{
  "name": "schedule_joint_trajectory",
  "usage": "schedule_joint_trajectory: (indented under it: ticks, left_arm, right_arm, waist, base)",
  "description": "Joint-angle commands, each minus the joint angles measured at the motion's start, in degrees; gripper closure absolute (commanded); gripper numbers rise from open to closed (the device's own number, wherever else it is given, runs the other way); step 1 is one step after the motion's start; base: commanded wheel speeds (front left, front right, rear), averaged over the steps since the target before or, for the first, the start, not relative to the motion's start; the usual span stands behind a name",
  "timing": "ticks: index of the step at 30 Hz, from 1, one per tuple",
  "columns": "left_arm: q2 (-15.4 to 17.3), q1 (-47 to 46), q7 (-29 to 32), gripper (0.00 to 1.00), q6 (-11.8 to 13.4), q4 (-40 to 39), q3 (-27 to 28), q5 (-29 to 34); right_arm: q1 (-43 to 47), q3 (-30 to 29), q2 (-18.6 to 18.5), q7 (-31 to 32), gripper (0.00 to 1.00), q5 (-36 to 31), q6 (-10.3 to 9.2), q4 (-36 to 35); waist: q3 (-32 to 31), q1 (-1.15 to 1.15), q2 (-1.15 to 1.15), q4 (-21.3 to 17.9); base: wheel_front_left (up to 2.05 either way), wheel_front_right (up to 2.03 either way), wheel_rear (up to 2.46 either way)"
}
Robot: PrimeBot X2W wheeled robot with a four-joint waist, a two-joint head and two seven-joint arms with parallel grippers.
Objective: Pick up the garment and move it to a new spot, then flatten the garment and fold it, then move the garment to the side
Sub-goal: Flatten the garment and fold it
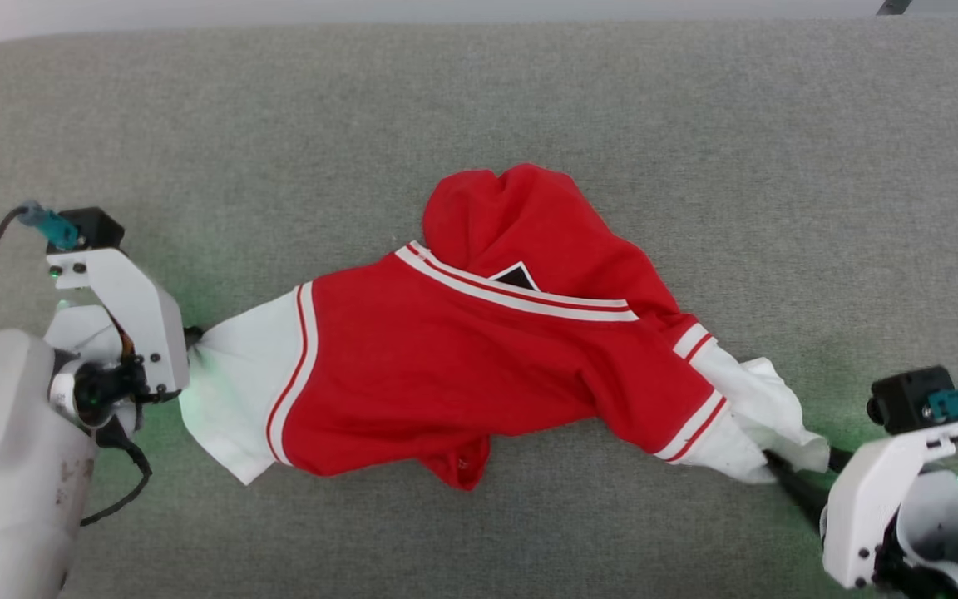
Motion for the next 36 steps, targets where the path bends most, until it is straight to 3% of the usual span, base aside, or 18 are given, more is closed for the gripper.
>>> schedule_joint_trajectory:
  ticks: [1, 7, 14, 22, 28, 36]
  left_arm:
    - [-1.8, 1.3, 0.1, 1.0, -0.2, 1.3, -1.2, -0.1]
    - [-2.3, 0.5, -0.4, 1.0, -0.5, 2.5, -1.7, -0.1]
    - [-2.2, -2.9, 0.2, 1.0, -1.1, 1.3, -2.3, -0.1]
    - [-3.4, -9.7, 0.8, 1.0, -1.5, -0.4, -3.1, 0.5]
    - [-4.3, -16.1, -2.2, 1.0, -2.0, -0.7, -3.6, 1.6]
    - [-4.4, -25.7, -11.9, 1.0, -2.0, 2.6, -2.7, 4.1]
  right_arm:
    - [-0.1, 1.4, 0.8, 0.8, 1.0, -0.3, -0.06, 2.6]
    - [-3.5, 0.8, 0.8, 2.0, 1.0, 1.0, -0.03, 5.2]
    - [-9.0, -2.4, -1.4, 5.5, 1.0, 5.4, -0.05, 1.5]
    - [-22.1, -1.8, -3.9, 6.0, 1.0, 6.4, -0.05, 2.0]
    - [-34.2, 1.6, -4.3, 0.1, 1.0, 4.6, -0.05, 7.8]
    - [-50.7, 5.4, -2.5, -15.0, 1.0, 2.5, -0.05, 21.5]
  waist:
    - [0.0, 0.0, 0.0, 0.1]
    - [-0.8, 0.0, 0.0, 0.7]
    - [-4.7, 0.0, 0.0, 1.3]
    - [-10.4, 0.0, 0.0, 1.9]
    - [-13.7, 0.0, 0.0, 2.0]
    - [-16.8, 0.0, 0.0, 1.6]
  base:
    - [0.0, 0.0, 0.0]
    - [0.0, 0.0, 0.0]
    - [0.0, 0.0, 0.0]
    - [0.0, 0.0, 0.0]
    - [0.0, 0.0, 0.0]
    - [0.0, 0.0, 0.0]
